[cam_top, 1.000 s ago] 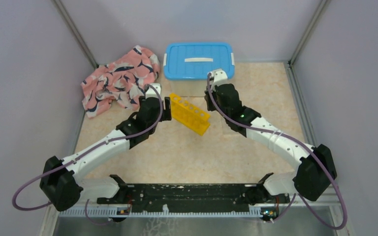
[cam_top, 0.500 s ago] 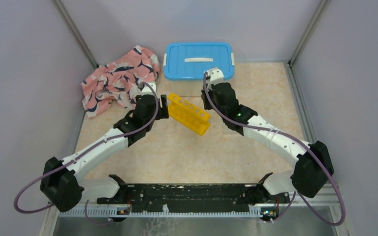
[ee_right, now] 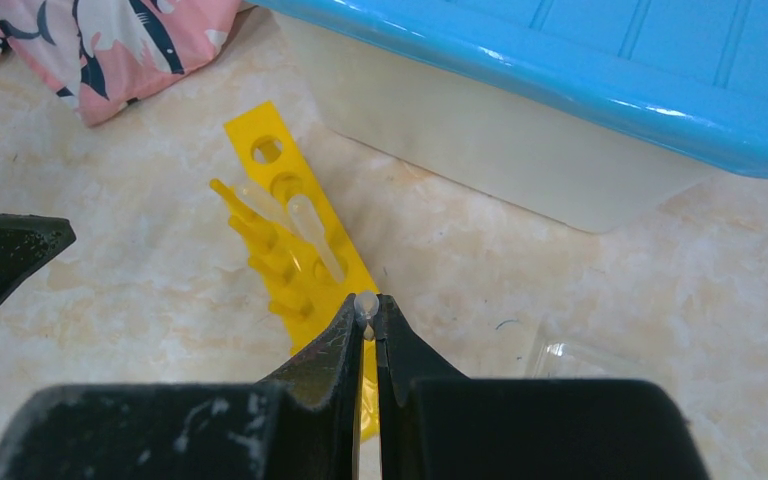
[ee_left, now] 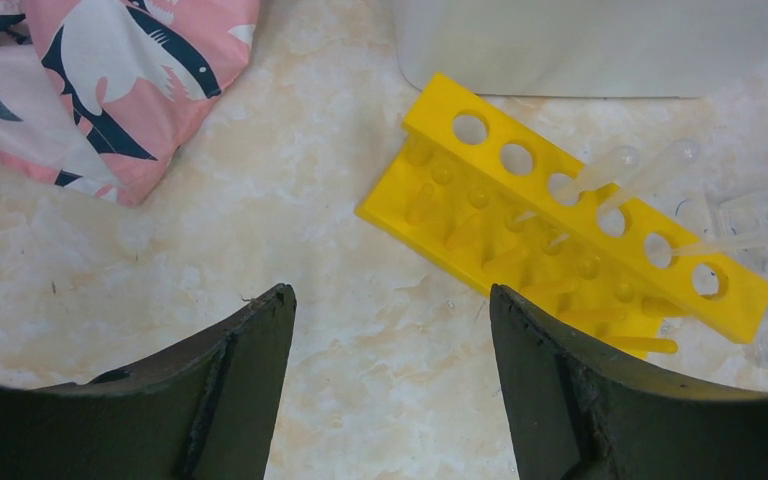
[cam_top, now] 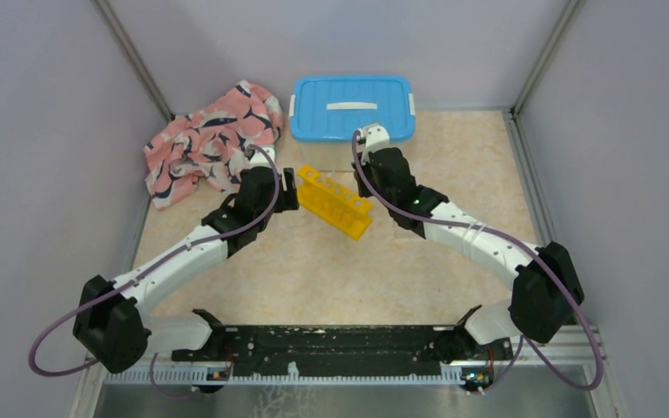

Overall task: Organize the chemistry lab equipment
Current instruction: Insert the test tube into the slot of the test tube rack.

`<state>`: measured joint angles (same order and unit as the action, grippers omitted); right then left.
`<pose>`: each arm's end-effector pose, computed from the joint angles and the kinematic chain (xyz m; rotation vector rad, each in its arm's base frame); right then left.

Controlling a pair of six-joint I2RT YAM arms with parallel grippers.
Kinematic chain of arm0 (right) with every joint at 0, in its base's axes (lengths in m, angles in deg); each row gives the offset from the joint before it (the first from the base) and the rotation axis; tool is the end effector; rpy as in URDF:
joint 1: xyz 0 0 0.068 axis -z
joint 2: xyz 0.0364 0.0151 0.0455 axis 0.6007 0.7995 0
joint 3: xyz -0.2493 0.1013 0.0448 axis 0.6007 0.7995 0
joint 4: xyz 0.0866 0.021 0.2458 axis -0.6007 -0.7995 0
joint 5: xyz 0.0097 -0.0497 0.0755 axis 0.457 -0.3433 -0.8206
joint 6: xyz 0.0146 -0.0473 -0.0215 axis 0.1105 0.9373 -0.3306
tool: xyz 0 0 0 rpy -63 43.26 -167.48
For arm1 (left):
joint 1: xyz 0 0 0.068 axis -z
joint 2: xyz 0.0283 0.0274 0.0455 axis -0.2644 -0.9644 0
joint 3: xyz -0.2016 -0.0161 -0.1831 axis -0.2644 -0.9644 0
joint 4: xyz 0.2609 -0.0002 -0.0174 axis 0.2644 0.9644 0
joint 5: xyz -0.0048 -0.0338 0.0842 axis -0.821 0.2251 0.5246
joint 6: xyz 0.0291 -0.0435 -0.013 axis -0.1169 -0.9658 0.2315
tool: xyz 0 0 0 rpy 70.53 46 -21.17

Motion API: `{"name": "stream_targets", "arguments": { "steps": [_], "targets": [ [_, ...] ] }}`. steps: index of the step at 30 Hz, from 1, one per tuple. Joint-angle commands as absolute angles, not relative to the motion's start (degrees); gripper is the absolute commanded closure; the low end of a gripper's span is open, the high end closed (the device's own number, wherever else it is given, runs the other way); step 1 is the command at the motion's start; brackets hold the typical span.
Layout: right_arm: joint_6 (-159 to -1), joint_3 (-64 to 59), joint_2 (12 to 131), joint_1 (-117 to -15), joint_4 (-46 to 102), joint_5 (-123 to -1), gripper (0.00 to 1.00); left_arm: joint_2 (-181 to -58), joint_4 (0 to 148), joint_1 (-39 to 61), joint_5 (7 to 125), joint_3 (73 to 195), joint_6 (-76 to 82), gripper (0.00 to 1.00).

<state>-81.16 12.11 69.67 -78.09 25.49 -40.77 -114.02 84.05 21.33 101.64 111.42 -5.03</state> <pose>0.2495 0.2070 0.3124 -0.3977 1.9072 0.3370 0.2294 -0.1503 0.2829 0.0000 2.0077 -0.1375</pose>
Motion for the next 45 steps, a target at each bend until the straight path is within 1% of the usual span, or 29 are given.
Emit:
{"name": "stream_targets", "arguments": {
  "steps": [1, 11, 21, 45],
  "targets": [
    [-79.8, 9.6, 70.6, -79.2, 28.0, -40.3, 0.99, -115.0, 82.8, 20.3, 99.8, 111.0, -6.3, 0.23],
    [-78.2, 10.8, 73.0, -80.3, 32.0, -40.3, 0.99, -115.6, 81.7, 18.9, 97.9, 110.1, -7.2, 0.23],
    [-75.3, 12.5, 76.4, -83.4, 35.2, -36.2, 0.99, -115.6, 80.0, 17.6, 96.4, 109.0, -7.8, 0.24],
    [-74.9, 14.0, 79.9, -83.9, 36.6, -35.0, 0.99, -115.7, 78.8, 16.8, 95.1, 108.3, -8.1, 0.25]
  ]
}}
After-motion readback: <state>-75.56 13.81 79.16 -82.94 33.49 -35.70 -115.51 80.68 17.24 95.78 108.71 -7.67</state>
